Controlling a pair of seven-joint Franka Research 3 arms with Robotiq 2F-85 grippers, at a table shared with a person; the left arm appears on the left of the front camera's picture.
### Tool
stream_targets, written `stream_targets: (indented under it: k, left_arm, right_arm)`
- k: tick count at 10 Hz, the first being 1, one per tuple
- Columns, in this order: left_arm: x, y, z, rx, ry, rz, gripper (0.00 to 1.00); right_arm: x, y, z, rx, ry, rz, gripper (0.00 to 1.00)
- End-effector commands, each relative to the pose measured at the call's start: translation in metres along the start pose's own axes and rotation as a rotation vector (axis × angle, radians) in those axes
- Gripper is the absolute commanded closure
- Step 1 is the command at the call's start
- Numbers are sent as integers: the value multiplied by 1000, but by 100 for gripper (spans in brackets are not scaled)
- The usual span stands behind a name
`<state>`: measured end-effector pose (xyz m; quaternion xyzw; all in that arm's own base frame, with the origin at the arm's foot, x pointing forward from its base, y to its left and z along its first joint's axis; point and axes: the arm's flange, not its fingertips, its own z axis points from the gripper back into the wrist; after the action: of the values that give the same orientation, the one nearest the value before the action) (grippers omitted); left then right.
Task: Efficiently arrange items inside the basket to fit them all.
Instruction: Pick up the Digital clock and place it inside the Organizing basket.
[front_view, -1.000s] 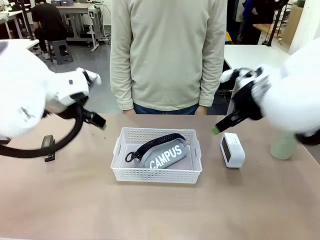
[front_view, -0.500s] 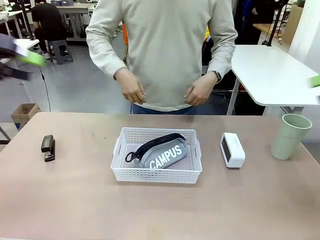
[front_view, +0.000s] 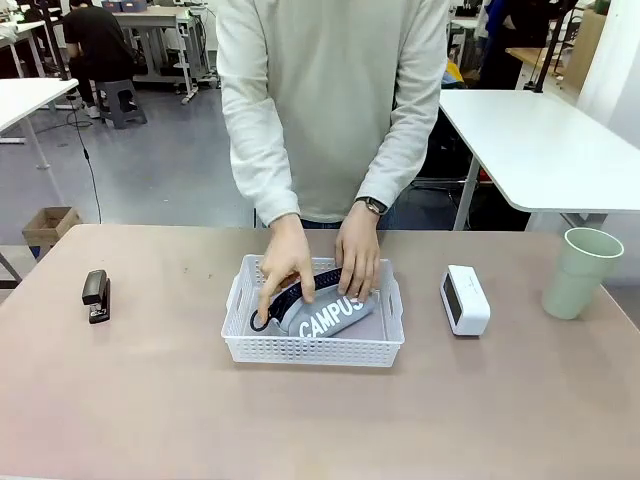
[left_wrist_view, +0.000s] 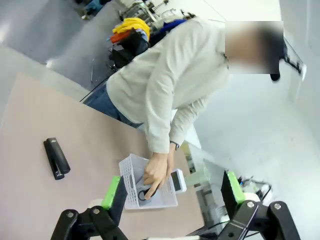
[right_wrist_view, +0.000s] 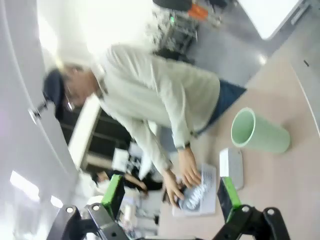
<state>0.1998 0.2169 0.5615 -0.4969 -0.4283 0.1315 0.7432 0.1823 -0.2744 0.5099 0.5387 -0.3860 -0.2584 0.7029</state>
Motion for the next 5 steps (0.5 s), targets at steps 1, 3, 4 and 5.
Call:
stream_targets:
  k: [1, 3, 4, 5]
  left_arm:
    - [-83, 29, -72, 11, 32, 89, 0]
    - [1, 14, -10, 10, 11, 62, 0]
    - [1, 14, -10, 10, 11, 62, 0]
    - [1, 14, -10, 10, 11, 62, 0]
  right_arm:
    - [-32, -17, -32, 39, -52, 54, 0]
    - [0, 0, 0, 0, 0, 0, 0]
    - [0, 0, 0, 0, 0, 0, 0]
    - [0, 0, 0, 0, 0, 0, 0]
